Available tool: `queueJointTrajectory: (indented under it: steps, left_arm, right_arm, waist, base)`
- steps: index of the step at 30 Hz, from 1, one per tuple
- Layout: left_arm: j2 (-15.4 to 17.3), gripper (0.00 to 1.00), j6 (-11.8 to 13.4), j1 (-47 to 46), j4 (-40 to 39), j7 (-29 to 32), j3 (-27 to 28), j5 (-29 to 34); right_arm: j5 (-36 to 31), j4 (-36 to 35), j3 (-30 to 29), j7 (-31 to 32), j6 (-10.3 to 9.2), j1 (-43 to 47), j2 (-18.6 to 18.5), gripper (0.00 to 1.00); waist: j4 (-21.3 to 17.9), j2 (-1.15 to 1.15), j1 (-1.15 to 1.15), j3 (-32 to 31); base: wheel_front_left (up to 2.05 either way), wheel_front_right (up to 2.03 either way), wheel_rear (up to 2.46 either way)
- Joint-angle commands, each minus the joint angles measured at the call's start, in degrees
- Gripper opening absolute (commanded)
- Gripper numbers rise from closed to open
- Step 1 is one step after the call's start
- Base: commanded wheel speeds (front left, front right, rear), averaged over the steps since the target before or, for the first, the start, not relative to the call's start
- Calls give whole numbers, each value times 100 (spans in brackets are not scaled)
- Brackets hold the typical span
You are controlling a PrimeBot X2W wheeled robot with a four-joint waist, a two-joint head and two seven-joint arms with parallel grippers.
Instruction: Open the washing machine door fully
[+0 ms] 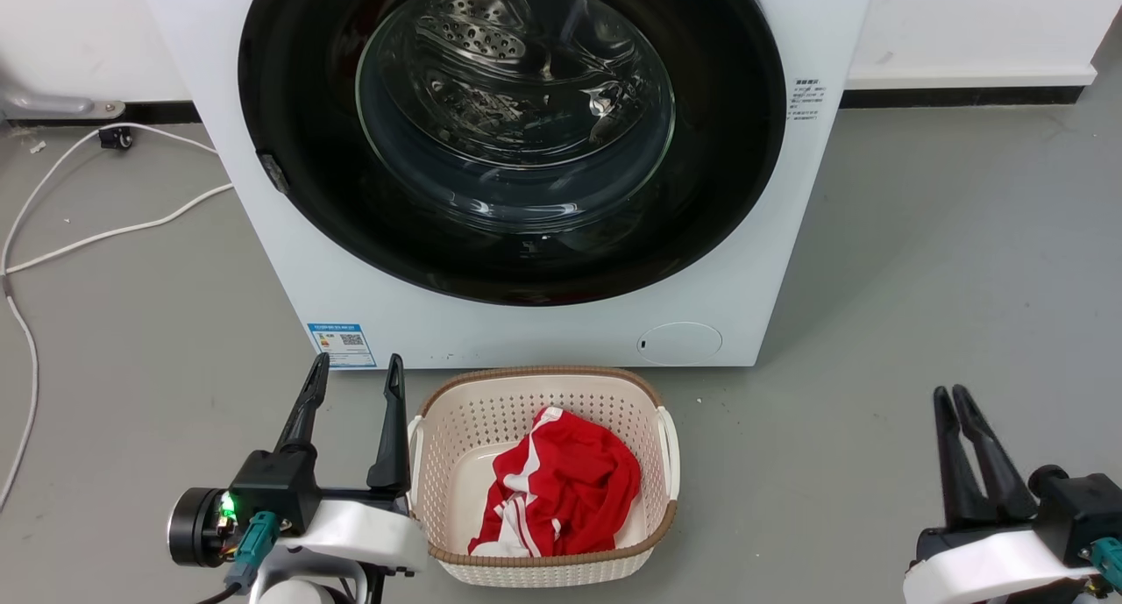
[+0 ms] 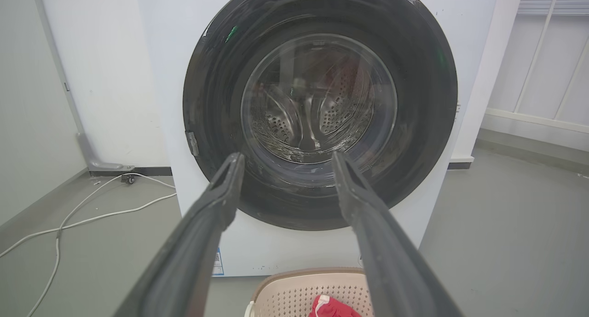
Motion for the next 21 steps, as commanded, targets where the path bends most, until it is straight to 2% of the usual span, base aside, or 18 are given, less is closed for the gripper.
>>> queueJointTrajectory:
  steps: [1,7,10,13,21]
  left_arm:
    - [13,100,7,28,-13,-15,0,-5]
    - [13,100,-4,24,-14,-15,-1,13]
    - [12,100,-11,21,-15,-15,-4,33]
    - [12,100,-10,23,-23,-15,-6,56]
    - [11,100,-1,-59,-73,-15,60,133]
  right_arm:
    - [77,16,-8,-27,-4,28,11,0]
    - [403,12,26,-201,-3,-15,10,0]
    - [912,61,-22,-304,-4,-53,10,0]
    - [2351,241,-30,-387,-3,-123,10,0]
    - [7442,717,142,-392,-2,-715,9,0]
  waist:
    - [-1,0,0,7]
    - [-2,0,0,20]
    - [3,0,0,27]
    - [6,0,0,32]
    - [-14,0,0,191]
  base:
    - [0,0,0]
    - [0,0,0]
    - [0,0,0]
    - [0,0,0]
    - [0,0,0]
